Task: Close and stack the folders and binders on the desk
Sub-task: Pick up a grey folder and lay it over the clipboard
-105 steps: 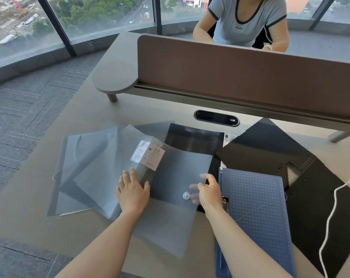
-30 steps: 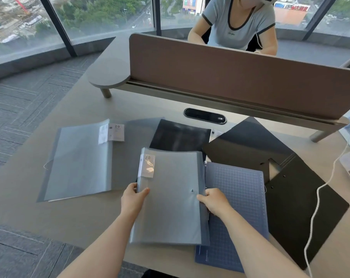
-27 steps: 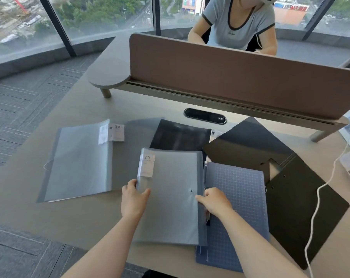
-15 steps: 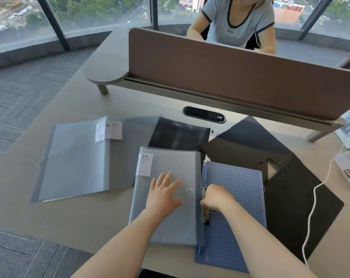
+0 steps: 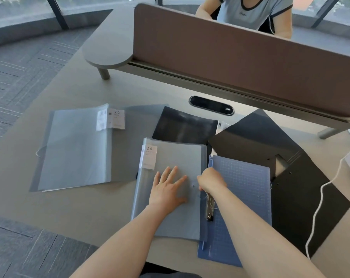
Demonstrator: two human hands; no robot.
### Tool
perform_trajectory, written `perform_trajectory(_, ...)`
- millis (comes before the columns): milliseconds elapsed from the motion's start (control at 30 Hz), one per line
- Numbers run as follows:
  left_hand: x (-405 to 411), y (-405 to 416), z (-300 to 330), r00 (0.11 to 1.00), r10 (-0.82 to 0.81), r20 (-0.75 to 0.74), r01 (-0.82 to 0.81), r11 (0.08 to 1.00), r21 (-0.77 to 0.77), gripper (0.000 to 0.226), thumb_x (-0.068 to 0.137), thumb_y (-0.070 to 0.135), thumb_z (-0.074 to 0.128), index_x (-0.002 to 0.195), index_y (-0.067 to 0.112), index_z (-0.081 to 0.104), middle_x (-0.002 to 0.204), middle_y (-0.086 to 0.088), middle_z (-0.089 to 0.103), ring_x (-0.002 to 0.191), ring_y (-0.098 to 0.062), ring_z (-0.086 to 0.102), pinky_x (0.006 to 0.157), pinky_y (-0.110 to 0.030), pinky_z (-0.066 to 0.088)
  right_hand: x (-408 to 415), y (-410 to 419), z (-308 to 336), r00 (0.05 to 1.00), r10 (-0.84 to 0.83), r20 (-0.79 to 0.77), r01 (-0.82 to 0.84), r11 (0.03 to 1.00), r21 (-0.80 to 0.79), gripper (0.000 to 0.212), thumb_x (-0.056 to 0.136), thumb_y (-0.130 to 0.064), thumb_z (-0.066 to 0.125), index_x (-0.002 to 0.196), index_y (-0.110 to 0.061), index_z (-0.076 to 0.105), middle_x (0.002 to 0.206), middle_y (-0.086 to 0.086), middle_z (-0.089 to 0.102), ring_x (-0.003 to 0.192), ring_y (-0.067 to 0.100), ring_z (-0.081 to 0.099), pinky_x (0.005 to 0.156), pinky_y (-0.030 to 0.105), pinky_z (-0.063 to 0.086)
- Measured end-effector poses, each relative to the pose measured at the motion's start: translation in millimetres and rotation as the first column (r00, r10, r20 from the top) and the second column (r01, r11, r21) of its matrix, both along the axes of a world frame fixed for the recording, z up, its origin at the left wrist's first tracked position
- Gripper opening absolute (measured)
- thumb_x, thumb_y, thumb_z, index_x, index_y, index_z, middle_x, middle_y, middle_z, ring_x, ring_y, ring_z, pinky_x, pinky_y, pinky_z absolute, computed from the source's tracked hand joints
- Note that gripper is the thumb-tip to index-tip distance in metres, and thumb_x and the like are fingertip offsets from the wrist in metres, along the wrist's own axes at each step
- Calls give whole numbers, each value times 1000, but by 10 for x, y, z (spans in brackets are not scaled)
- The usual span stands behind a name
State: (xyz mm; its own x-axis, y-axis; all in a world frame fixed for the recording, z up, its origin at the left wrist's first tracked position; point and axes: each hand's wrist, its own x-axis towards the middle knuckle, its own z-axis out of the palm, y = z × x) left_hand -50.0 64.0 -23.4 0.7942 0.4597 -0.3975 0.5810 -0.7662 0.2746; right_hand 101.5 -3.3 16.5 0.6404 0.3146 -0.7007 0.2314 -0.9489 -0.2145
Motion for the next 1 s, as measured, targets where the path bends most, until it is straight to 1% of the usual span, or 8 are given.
perform_trajectory(67, -8, 6, 0, 1000, 2, 0, -2, 1000, -7, 77, 87, 59, 57, 152, 43, 18, 166, 1, -3, 152, -25, -7, 121, -47, -4, -62, 57, -31, 997, 63, 49, -63, 998, -7, 13, 92, -15, 50, 92, -7, 61, 101, 11, 71, 85, 29, 65, 64, 30, 47)
perform_trajectory(167, -17, 18, -10, 1000, 3, 13, -3, 1000, -12, 77, 87, 58, 58, 151, 44, 19, 166, 0, -2, 152, -25, -6, 121, -48, -4, -146, 120, -67, 968, 207, 144, -204, 978, -40, 25, 98, -22, 48, 109, -4, 63, 108, 13, 66, 90, 31, 62, 67, 33, 44)
perform_trajectory(333, -24, 18, -44, 1000, 10, 22, -10, 1000, -14, 76, 86, 58, 57, 151, 45, 19, 166, 1, -1, 152, -25, -6, 121, -49, -4, -285, 158, -55, 836, 485, 255, -479, 873, -89, 17, 97, -15, 48, 103, -9, 64, 105, 12, 67, 96, 32, 64, 68, 34, 42)
perform_trajectory(467, -21, 21, -38, 1000, 15, 23, -14, 1000, -15, 72, 87, 61, 55, 150, 44, 24, 166, 2, 0, 153, -25, -5, 121, -48, -4, -382, 137, -30, 759, 605, 242, -602, 793, -96, 23, 91, -5, 51, 110, -10, 63, 107, 14, 67, 100, 34, 64, 74, 37, 47)
perform_trajectory(633, -26, 21, -46, 999, 32, 34, -32, 999, -15, 74, 85, 66, 54, 149, 46, 25, 166, 3, 1, 153, -24, -4, 122, -47, -4, -416, -90, -71, 794, 554, 250, -580, 813, 40, 30, 96, -14, 51, 125, -11, 56, 112, 17, 66, 103, 36, 63, 75, 37, 47)
perform_trajectory(733, -30, 20, -28, 999, 30, 28, -29, 999, -23, 75, 85, 63, 56, 150, 46, 22, 166, 3, 0, 153, -22, -5, 121, -45, -4, -420, -256, -75, 858, 450, 248, -489, 863, 126, 19, 98, -22, 53, 109, -7, 58, 101, 16, 68, 95, 35, 64, 71, 37, 46)
perform_trajectory(800, -34, 26, -20, 999, 29, 19, -28, 999, -21, 76, 86, 63, 56, 151, 46, 20, 166, 4, -2, 153, -22, -5, 121, -44, -4, -407, -339, -85, 898, 376, 228, -416, 895, 164, 16, 97, -22, 54, 99, -7, 59, 94, 14, 67, 90, 33, 63, 70, 38, 51)
perform_trajectory(1000, -42, 31, -18, 1000, 18, 7, -18, 1000, -12, 76, 86, 63, 55, 151, 47, 18, 166, 5, -4, 153, -21, -7, 121, -45, -6, -263, -424, -52, 933, 252, 258, -302, 937, 177, 18, 97, -26, 55, 90, -10, 60, 87, 7, 66, 78, 25, 62, 62, 35, 46)
